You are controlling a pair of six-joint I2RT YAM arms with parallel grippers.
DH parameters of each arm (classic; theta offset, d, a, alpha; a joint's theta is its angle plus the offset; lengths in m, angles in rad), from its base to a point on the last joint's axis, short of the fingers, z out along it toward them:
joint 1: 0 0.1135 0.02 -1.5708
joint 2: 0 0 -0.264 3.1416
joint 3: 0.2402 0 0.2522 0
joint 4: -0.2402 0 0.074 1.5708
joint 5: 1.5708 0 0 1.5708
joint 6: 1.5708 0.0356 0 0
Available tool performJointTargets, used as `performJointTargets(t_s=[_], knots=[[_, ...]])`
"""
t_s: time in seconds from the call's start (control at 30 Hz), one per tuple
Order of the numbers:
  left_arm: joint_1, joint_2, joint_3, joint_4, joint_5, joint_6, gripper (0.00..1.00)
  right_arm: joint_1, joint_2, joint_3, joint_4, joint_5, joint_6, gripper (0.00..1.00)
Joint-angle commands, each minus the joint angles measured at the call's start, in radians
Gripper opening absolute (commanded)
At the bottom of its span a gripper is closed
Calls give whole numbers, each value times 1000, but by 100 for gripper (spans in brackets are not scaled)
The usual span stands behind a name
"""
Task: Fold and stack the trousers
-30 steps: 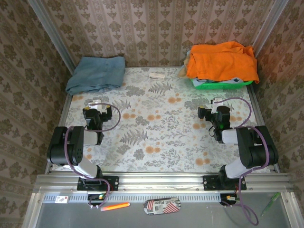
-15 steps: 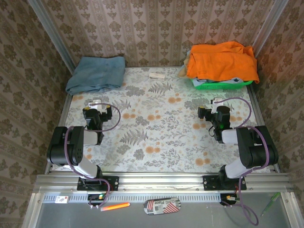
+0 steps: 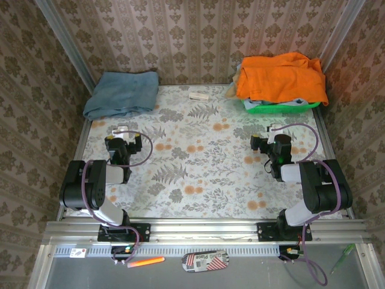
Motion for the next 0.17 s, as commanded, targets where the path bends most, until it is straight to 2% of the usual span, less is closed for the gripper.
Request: performJointTargets(t_s=[0.0,0.13], knots=[[10,-12,15,-22,18,13,100,6,-2,17,35,19,-4,100],[9,-12,13,-19,17,13,100,7,-2,18,35,19,-4,100]])
